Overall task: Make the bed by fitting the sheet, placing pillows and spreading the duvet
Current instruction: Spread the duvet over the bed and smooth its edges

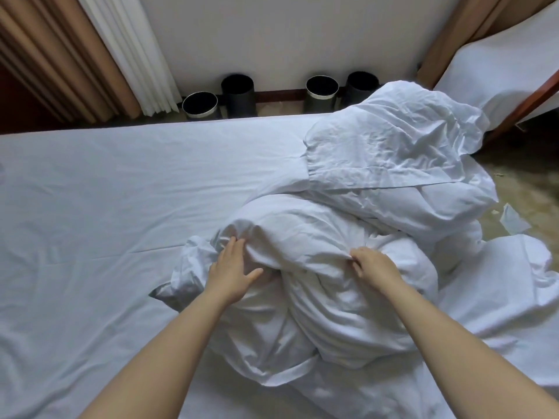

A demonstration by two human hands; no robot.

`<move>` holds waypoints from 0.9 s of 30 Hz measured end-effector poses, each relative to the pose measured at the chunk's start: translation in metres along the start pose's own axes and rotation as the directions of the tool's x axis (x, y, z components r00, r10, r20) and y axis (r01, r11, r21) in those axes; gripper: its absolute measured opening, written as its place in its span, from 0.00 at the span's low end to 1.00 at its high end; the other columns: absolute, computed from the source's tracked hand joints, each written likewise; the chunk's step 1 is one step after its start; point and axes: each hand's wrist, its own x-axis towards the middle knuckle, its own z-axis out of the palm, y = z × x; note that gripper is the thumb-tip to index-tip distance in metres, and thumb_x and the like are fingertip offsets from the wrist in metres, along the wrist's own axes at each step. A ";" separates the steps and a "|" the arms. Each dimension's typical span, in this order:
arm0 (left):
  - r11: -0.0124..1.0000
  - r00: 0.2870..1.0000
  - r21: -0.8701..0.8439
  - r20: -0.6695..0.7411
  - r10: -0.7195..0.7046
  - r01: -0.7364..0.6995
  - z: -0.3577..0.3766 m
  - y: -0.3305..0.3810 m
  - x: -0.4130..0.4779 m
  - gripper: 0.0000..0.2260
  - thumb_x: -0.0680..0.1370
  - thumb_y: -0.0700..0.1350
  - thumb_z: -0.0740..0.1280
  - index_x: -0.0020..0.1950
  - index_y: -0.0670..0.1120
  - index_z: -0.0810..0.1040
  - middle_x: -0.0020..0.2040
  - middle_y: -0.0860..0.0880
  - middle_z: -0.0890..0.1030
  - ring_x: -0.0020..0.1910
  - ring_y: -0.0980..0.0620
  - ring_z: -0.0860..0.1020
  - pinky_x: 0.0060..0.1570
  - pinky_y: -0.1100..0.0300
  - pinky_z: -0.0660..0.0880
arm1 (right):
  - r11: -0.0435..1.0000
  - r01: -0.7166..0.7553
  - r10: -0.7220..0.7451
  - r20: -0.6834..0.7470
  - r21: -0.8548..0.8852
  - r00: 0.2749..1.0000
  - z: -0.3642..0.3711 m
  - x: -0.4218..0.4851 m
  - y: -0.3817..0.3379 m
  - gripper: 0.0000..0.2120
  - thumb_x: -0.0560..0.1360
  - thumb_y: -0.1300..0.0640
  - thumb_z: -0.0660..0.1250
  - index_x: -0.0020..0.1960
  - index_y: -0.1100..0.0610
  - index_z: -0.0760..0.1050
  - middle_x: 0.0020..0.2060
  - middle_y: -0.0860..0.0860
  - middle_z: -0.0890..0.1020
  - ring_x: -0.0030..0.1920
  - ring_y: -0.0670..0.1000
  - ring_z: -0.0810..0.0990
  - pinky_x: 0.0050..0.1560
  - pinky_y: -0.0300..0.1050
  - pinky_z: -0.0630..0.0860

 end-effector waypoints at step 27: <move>0.654 0.938 -0.709 0.032 -0.346 0.265 0.016 -0.045 -0.049 0.11 0.75 0.43 0.67 0.52 0.37 0.78 0.45 0.42 0.80 0.44 0.47 0.77 0.38 0.63 0.72 | 0.920 0.056 0.061 -0.284 0.387 0.957 -0.008 -0.048 -0.118 0.19 0.76 0.51 0.59 0.60 0.63 0.72 0.57 0.59 0.76 0.58 0.62 0.72 0.59 0.52 0.66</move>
